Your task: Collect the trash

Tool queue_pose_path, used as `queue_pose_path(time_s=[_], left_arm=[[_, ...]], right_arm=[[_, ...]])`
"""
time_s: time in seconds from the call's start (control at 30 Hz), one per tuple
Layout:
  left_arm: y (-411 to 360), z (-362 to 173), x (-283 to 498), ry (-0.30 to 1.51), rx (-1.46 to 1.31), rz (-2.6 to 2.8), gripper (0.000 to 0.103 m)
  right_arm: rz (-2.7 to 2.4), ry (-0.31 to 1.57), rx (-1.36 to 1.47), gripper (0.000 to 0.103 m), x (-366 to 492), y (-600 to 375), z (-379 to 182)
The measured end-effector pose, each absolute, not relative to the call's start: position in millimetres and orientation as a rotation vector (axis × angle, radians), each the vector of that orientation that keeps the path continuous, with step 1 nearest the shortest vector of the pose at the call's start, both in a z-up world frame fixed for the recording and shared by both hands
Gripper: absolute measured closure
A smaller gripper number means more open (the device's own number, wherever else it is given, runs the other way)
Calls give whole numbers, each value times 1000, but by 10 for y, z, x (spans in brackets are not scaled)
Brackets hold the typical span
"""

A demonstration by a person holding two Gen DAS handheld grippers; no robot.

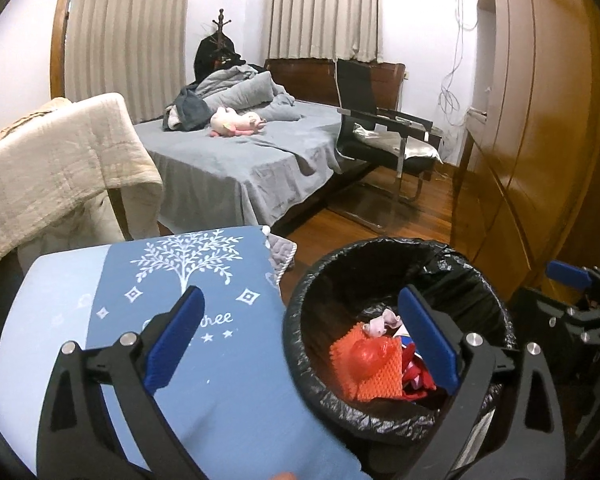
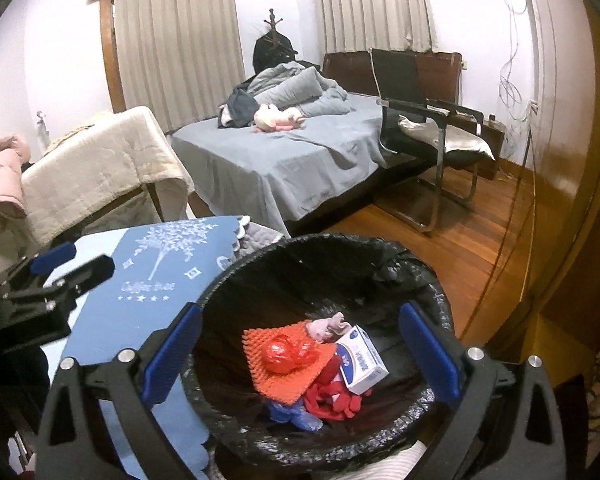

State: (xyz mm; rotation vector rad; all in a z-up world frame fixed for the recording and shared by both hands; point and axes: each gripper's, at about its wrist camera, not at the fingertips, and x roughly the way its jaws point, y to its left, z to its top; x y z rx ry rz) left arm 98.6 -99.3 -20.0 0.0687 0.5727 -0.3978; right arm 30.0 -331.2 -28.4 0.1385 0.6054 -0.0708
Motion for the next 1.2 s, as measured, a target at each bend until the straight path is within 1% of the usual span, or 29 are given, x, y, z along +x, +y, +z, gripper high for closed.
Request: queue_pose_path(time_s=[0.53, 1.2], left_arm=[[-810, 85, 580, 495, 68, -370, 8], [-738, 102, 444, 478, 53, -356, 8]], right_arm=[[-8, 574, 120, 6, 177, -2999, -47], [8, 561, 108, 6, 79, -2880, 23]])
